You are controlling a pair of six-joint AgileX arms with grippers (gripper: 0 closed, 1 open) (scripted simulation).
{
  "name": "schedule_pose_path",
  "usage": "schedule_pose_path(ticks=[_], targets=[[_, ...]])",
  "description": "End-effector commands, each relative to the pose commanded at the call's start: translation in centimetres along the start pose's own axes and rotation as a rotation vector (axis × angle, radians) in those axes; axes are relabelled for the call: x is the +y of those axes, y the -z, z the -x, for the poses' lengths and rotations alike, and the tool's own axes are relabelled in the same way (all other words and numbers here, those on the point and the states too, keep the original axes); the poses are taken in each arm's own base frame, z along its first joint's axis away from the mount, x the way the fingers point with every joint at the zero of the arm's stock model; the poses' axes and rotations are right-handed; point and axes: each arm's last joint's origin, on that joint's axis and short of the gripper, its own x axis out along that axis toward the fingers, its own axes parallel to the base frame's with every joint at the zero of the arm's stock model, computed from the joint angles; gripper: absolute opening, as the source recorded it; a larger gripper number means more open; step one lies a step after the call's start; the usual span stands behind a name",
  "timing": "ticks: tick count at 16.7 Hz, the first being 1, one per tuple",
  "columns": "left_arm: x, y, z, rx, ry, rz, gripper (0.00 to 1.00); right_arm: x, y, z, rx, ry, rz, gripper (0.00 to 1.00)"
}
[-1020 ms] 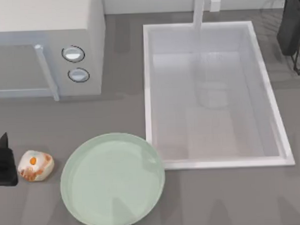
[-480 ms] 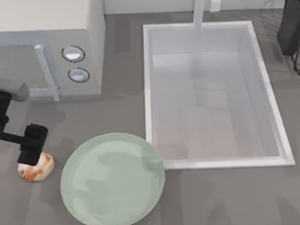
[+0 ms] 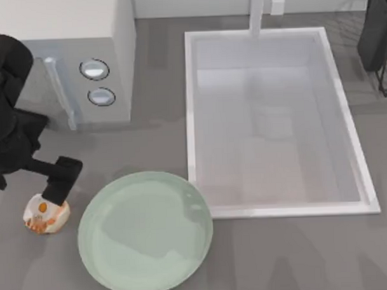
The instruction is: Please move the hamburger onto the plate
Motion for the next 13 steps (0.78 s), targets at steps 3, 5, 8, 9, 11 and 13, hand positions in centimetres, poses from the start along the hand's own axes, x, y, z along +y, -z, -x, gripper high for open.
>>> schedule_pose_path(ticks=[3, 5, 8, 9, 11, 13], targets=[[0.0, 0.0, 0.0, 0.002, 0.000, 0.000, 1.00, 0.0, 0.0, 0.0, 0.000, 0.000, 0.000, 1.00], [0.2, 0.1, 0.0, 0.000, -0.001, 0.006, 1.00, 0.0, 0.0, 0.0, 0.000, 0.000, 0.000, 1.00], [0.1, 0.0, -1.2, 0.005, 0.001, 0.000, 1.00, 0.0, 0.0, 0.0, 0.000, 0.000, 0.000, 1.00], [0.1, -0.1, -2.0, 0.005, 0.001, -0.001, 1.00, 0.0, 0.0, 0.0, 0.000, 0.000, 0.000, 1.00], [0.1, -0.3, -4.1, -0.003, -0.001, 0.000, 1.00, 0.0, 0.0, 0.0, 0.000, 0.000, 0.000, 1.00], [0.1, -0.3, -6.2, -0.008, -0.002, 0.000, 1.00, 0.0, 0.0, 0.0, 0.000, 0.000, 0.000, 1.00]])
